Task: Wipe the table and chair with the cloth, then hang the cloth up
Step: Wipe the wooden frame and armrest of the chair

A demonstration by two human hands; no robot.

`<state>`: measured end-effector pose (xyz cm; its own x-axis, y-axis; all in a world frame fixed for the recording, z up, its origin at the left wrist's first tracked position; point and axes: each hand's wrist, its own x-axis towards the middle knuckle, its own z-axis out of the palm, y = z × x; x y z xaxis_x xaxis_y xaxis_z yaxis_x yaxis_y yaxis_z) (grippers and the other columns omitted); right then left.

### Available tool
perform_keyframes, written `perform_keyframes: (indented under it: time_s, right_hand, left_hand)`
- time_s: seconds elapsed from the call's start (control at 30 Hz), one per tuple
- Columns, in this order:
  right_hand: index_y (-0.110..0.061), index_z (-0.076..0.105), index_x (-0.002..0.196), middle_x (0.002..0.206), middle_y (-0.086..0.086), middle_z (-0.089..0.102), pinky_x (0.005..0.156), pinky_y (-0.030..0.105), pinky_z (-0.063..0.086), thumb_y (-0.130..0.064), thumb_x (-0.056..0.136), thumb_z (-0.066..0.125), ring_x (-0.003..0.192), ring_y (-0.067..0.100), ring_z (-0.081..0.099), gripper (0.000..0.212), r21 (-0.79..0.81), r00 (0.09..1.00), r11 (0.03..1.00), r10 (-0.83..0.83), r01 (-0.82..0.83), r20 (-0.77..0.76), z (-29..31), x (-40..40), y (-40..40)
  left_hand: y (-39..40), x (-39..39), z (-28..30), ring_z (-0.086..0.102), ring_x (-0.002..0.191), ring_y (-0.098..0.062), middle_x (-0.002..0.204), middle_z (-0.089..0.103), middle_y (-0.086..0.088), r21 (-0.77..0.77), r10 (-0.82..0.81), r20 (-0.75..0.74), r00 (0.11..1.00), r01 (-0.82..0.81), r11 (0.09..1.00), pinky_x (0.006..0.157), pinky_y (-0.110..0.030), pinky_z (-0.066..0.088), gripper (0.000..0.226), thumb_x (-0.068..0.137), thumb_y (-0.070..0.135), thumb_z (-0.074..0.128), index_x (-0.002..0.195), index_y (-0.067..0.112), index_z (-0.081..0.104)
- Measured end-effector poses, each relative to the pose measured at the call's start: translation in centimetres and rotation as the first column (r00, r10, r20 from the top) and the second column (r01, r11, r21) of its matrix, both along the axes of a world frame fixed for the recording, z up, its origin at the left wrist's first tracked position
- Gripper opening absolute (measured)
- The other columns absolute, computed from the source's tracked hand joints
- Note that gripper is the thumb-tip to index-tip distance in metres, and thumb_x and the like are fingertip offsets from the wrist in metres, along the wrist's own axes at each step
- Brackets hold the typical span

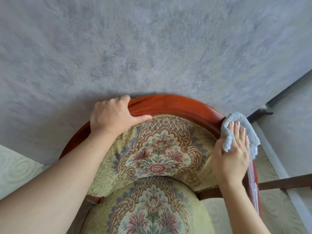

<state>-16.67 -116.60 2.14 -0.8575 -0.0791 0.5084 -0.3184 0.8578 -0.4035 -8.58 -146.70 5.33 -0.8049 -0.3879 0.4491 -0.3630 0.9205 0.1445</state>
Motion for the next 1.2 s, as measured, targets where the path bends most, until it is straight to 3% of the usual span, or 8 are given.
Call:
perform_keyframes:
  time_s: [0.17,0.3,0.43,0.67,0.9,1.0,1.1,1.2]
  right_hand:
    - [-0.005,0.043,0.147,0.155,0.013,0.038,0.125,0.042,0.011,-0.024,0.096,0.034,0.149,0.032,0.023,0.055,-0.137,0.997,0.988,0.075,-0.076,-0.014,1.4,0.5,-6.8]
    - [-0.005,0.048,0.145,0.154,0.014,0.041,0.125,0.044,0.011,-0.028,0.097,0.033,0.148,0.036,0.026,0.055,-0.055,0.927,0.927,0.365,-0.370,-0.086,2.0,1.2,-12.1]
    - [-0.009,0.047,0.147,0.155,0.007,0.039,0.123,0.044,0.018,-0.027,0.100,0.038,0.148,0.029,0.028,0.051,0.084,0.866,0.877,0.480,-0.472,-0.141,1.4,0.0,-9.4]
    - [-0.007,0.041,0.150,0.158,0.006,0.031,0.124,0.045,0.016,-0.026,0.103,0.029,0.151,0.027,0.022,0.051,0.094,0.980,0.977,0.196,-0.191,-0.044,-1.2,0.2,-0.1]
    - [-0.007,0.032,0.153,0.162,0.010,0.026,0.125,0.042,0.004,-0.029,0.099,0.023,0.152,0.032,0.013,0.059,-0.124,0.993,0.988,-0.077,0.088,0.089,0.5,1.1,-5.3]
    - [-0.009,0.031,0.154,0.162,0.011,0.025,0.125,0.043,0.002,-0.033,0.100,0.022,0.152,0.033,0.011,0.060,-0.089,0.993,0.990,0.110,-0.106,0.042,1.5,1.8,-8.9]
    - [-0.006,0.033,0.153,0.161,0.014,0.028,0.124,0.047,0.005,-0.032,0.095,0.030,0.151,0.039,0.014,0.063,0.062,0.932,0.930,0.361,-0.362,0.017,1.9,2.4,-11.3]
    - [-0.006,0.035,0.152,0.160,0.013,0.031,0.124,0.048,0.011,-0.028,0.087,0.040,0.150,0.037,0.021,0.069,0.254,0.888,0.859,0.459,-0.445,0.006,2.6,1.3,-9.7]
  left_hand:
    - [0.0,-0.1,-0.2,0.066,0.055,-0.025,0.059,0.064,-0.002,0.010,0.024,0.007,1.000,-0.024,1.000,0.053,-0.027,0.037,0.084,0.059,0.103,0.034,0.073,0.022,0.050]
    - [0.0,0.0,-0.1,0.069,0.060,-0.026,0.065,0.068,-0.003,0.042,0.036,0.019,0.999,-0.037,0.998,0.057,-0.030,0.042,0.085,0.056,0.102,0.042,0.079,0.023,0.062]
    - [0.0,0.1,0.1,0.069,0.060,-0.024,0.064,0.067,0.000,0.016,0.031,0.032,0.999,-0.032,0.999,0.055,-0.029,0.040,0.084,0.058,0.102,0.041,0.079,0.023,0.061]
    - [-0.2,0.0,-0.2,0.065,0.054,-0.023,0.059,0.061,0.000,0.002,0.004,0.018,1.000,-0.004,1.000,0.053,-0.026,0.037,0.083,0.060,0.103,0.035,0.073,0.023,0.050]
    - [-0.3,0.0,-0.3,0.066,0.056,-0.025,0.061,0.064,-0.003,0.017,-0.004,0.014,1.000,0.004,1.000,0.054,-0.027,0.038,0.082,0.060,0.103,0.037,0.073,0.023,0.049]
    - [-0.3,-0.2,-0.5,0.066,0.055,-0.026,0.060,0.064,-0.005,0.007,0.005,0.005,1.000,-0.005,1.000,0.055,-0.028,0.040,0.085,0.059,0.103,0.036,0.073,0.021,0.054]
    - [-0.1,-0.2,-0.3,0.069,0.060,-0.030,0.064,0.067,-0.009,0.030,0.027,0.013,1.000,-0.027,0.999,0.058,-0.032,0.038,0.088,0.054,0.105,0.039,0.075,0.022,0.058]
    - [0.0,-0.1,-0.1,0.070,0.063,-0.030,0.066,0.068,-0.010,0.028,0.037,0.019,0.999,-0.037,0.999,0.061,-0.034,0.042,0.089,0.054,0.105,0.041,0.078,0.021,0.060]
